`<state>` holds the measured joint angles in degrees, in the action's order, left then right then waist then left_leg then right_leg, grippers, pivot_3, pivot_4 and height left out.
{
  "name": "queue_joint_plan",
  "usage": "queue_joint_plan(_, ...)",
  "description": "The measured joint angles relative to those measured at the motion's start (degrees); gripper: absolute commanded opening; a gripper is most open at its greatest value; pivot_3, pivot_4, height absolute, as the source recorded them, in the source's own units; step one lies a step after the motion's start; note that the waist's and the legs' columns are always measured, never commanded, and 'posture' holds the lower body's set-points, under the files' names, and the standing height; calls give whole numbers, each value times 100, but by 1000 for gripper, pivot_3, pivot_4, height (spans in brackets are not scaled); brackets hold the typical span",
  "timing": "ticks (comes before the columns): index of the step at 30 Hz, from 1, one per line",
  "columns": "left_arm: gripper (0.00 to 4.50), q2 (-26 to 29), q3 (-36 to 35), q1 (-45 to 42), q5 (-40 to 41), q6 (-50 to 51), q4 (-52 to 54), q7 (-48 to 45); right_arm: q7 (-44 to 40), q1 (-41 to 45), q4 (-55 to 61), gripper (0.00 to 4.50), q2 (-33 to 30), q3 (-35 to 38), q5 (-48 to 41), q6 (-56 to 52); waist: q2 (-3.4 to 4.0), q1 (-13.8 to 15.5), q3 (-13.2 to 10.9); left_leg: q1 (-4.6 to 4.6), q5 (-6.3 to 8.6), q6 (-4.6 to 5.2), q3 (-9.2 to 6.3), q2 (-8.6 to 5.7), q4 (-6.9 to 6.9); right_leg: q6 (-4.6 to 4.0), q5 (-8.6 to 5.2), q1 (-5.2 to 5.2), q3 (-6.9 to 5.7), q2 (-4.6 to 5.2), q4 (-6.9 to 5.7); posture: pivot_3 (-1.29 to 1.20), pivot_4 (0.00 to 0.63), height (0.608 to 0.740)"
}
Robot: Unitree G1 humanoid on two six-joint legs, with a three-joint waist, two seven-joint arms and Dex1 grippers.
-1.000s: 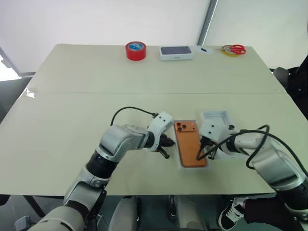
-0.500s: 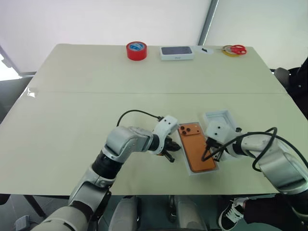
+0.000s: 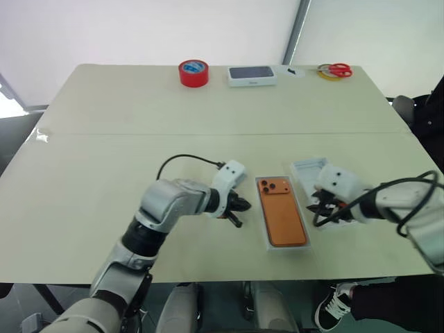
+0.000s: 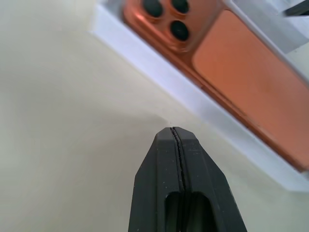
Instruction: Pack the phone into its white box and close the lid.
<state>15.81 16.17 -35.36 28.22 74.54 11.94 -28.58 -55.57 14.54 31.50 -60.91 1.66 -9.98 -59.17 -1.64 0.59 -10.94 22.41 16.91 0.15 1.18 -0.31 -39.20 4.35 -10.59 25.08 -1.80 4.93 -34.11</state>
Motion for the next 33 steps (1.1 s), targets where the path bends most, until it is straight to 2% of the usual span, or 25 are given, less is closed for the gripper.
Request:
queue_joint_plan(4, 0, 512, -117, 468, -93, -851, 385, -267, 88, 445, -64, 3265, 23, 83, -294, -537, 1, 11, 0, 2, 0, 0, 3, 1, 0, -4, 1, 4, 1, 2, 2, 0, 150, 732)
queue_joint_plan(6, 0, 728, -160, 813, -348, -2003, 586, -527, 276, 763, -286, 3265, 126, -105, -348, -883, 1, 15, 0, 3, 0, -1, 7, 0, 0, -9, 2, 5, 2, 8, 3, 0, 150, 732)
queue_joint_plan(8, 0, 1183, -121, 1120, -593, -3121, 752, -1039, 499, 1078, -650, 3265, 366, -352, -382, -1280, 1, 8, 0, 4, 0, -2, 12, 0, 0, -13, 4, 10, 5, 9, 4, 0, 150, 732)
queue_joint_plan(11, 0, 1664, -113, 1357, -746, -3939, 813, -1686, 727, 1248, -996, 3265, 579, -614, -427, -1648, 7, 31, -1, 10, 0, -2, 13, -1, 1, -15, 5, 15, 5, 11, 4, 0, 150, 732)
queue_joint_plan(17, 0, 1901, -122, 1696, -557, -4540, 1091, -2596, 1073, 1467, -1323, 3265, 846, -814, -536, -2055, 8, 15, -2, 17, 3, 4, 15, -7, -2, -12, 6, 16, 5, 17, 9, 0, 150, 732)
queue_joint_plan(22, 0, 1964, -111, 1800, -515, -4679, 1301, -2837, 1403, 1518, -1547, 3265, 1055, -860, -569, -2211, 8, 12, -2, 12, 3, 5, 14, -1, -2, -11, 6, 16, 5, 7, 1, 0, 150, 732)
queue_joint_plan(24, 0, 1963, -108, 1830, -528, -4689, 1306, -2848, 1481, 1529, -1585, 2750, 1083, -883, -604, -2220, 8, 11, -1, 11, 3, 5, 14, 1, -2, -10, 5, 15, 5, 4, 1, 0, 150, 732)
queue_joint_plan(26, 0, 1954, -86, 1852, -567, -4690, 1305, -2845, 1571, 1549, -1619, 2008, 1108, -883, -614, -2224, 8, 9, -1, 10, 3, 5, 15, 1, -2, -9, 5, 14, 5, 4, 1, 0, 150, 732)
queue_joint_plan(30, 0, 1945, -18, 1865, -635, -4691, 1305, -2842, 1652, 1632, -1625, 35, 1213, -874, -728, -2361, 8, 9, -1, 9, 3, 5, 14, 1, -2, -9, 6, 12, 5, 3, 1, 0, 150, 732)
queue_joint_plan(33, 0, 1925, 1, 1885, -646, -4700, 1305, -2838, 1751, 1651, -1644, 35, 1234, -794, -779, -2511, 8, 14, -1, 10, 3, 5, 14, 1, -2, -9, 6, 13, 5, 3, 1, 0, 150, 732)
